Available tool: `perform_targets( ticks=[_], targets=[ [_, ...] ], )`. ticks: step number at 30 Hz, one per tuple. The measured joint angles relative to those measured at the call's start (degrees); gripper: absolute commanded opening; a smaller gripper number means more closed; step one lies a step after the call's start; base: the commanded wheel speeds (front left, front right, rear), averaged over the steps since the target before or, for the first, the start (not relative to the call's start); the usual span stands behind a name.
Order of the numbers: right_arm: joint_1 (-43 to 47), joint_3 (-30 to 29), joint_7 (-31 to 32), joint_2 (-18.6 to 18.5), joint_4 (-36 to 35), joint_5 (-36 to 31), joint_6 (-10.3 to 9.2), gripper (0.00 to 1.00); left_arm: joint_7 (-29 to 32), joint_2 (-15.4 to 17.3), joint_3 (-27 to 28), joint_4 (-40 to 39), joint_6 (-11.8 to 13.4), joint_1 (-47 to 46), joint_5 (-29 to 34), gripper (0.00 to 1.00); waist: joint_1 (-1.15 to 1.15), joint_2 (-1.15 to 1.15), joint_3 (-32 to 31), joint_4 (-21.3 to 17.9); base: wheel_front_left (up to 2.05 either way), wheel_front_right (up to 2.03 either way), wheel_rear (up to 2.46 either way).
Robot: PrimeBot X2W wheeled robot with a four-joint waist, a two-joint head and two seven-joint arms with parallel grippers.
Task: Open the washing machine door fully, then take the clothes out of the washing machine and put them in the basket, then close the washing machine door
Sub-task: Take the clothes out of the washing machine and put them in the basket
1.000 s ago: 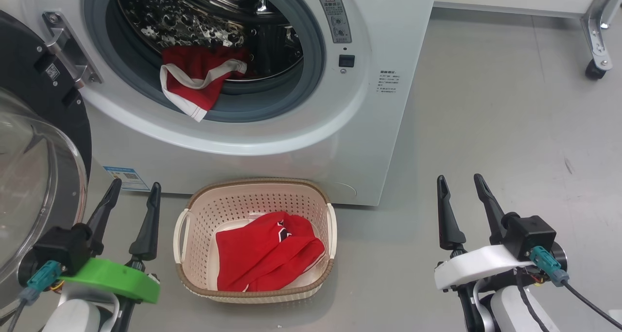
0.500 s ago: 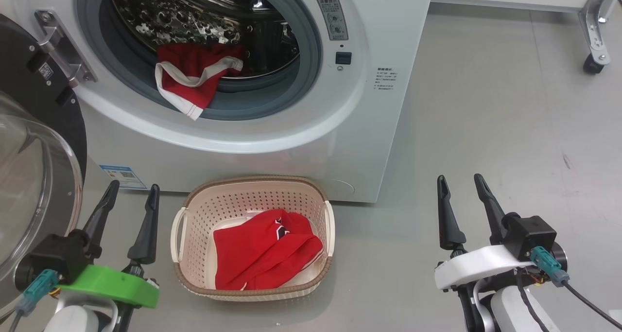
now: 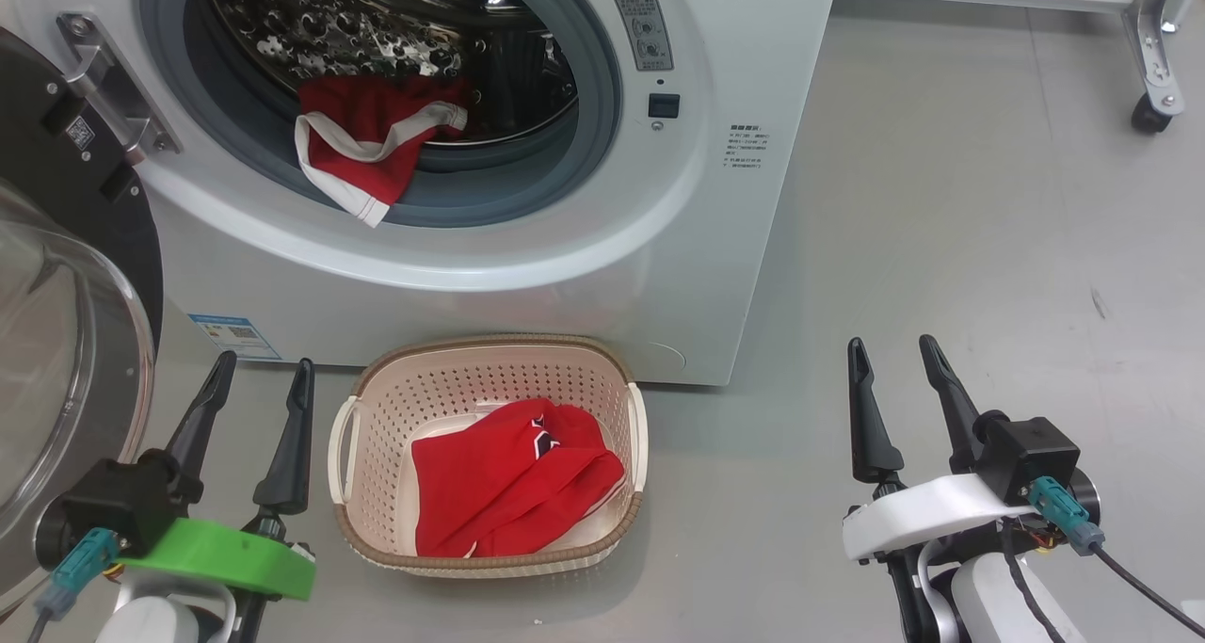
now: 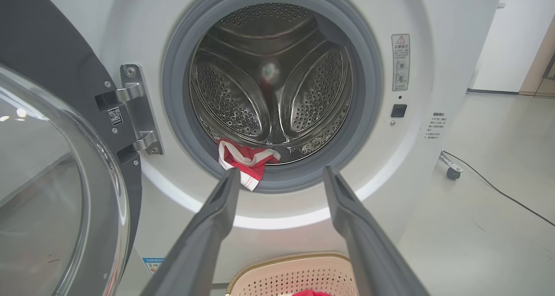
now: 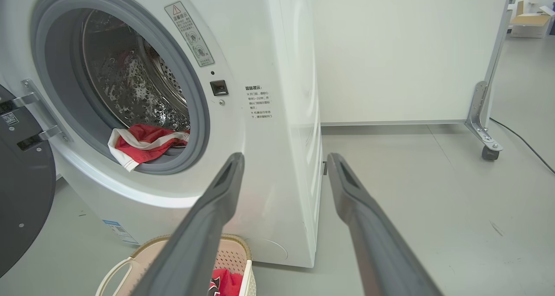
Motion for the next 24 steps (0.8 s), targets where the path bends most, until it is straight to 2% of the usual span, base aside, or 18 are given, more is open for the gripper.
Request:
perform_targets(
  ticks=[24],
  targets=[
    [-0.01, 0.32, 0.0, 0.0, -0.67, 0.0, -0.1, 1.0, 0.0, -0.22, 0.54, -1.23, 0.0, 0.46, 0.86, 1.0, 0.0, 0.0, 1.4, -0.56, 0.0, 0.0, 0.0]
  ],
)
